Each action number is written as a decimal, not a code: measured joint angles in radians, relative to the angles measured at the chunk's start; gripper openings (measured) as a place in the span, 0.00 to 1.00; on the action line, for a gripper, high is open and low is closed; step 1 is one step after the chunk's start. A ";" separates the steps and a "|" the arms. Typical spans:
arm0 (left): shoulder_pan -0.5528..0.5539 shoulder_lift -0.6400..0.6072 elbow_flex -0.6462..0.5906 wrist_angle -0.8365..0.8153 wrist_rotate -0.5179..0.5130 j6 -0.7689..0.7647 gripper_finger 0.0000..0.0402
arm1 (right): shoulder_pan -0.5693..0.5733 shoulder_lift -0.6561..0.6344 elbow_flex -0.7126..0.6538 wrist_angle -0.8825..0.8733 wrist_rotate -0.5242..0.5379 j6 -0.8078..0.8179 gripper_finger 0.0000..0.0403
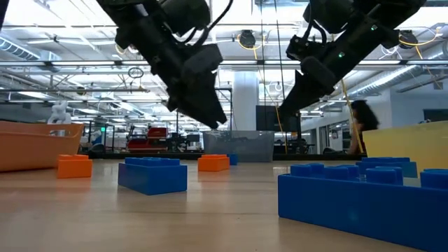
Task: Sort & place blocks by color
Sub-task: Put the orange game piece into the yellow bin
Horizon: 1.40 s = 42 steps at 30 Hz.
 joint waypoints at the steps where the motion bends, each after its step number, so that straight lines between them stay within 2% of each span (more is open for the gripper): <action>1: -0.008 0.013 0.007 0.004 0.000 -0.007 0.46 | 0.001 0.000 0.000 -0.001 -0.003 0.002 0.77; 7: -0.042 0.076 0.047 -0.025 -0.005 -0.083 0.46 | 0.014 0.000 0.000 -0.017 -0.004 0.005 0.77; 17: -0.058 0.090 0.134 -0.267 -0.210 -0.152 0.46 | 0.007 -0.005 -0.001 -0.035 -0.004 -0.044 0.77; 26: -0.059 0.128 0.139 -0.265 -0.218 -0.180 0.46 | -0.021 -0.006 -0.001 -0.037 -0.004 -0.057 0.77; 31: -0.059 0.165 0.140 -0.232 -0.166 -0.192 0.47 | -0.022 -0.006 -0.001 -0.036 -0.005 -0.064 0.77; 35: -0.059 0.174 0.154 -0.242 -0.148 -0.194 0.53 | -0.022 -0.006 -0.002 -0.039 -0.005 -0.063 0.77; 42: -0.059 0.183 0.163 -0.239 -0.156 -0.182 0.70 | -0.022 -0.006 -0.001 -0.046 -0.005 -0.061 0.77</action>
